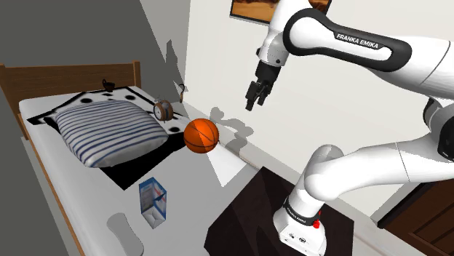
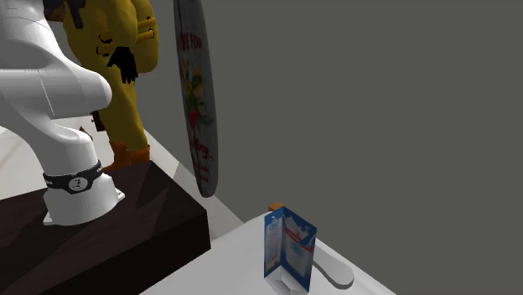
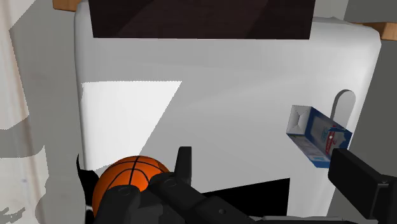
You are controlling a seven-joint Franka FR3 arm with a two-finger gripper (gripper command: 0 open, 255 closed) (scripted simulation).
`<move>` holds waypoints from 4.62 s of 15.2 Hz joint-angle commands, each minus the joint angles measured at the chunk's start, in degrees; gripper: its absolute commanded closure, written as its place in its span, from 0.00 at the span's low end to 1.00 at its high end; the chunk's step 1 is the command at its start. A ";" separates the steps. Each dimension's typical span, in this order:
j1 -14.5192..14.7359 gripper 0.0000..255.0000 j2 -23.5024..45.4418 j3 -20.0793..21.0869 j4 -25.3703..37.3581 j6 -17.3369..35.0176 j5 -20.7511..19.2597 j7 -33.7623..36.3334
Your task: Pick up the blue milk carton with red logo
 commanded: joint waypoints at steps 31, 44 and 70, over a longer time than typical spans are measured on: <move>3.86 0.00 48.34 24.47 -2.45 52.54 -4.50 30.09; 11.65 0.00 71.09 19.47 10.26 60.41 -21.94 46.20; 9.72 1.00 66.21 22.05 9.99 56.10 -18.19 43.45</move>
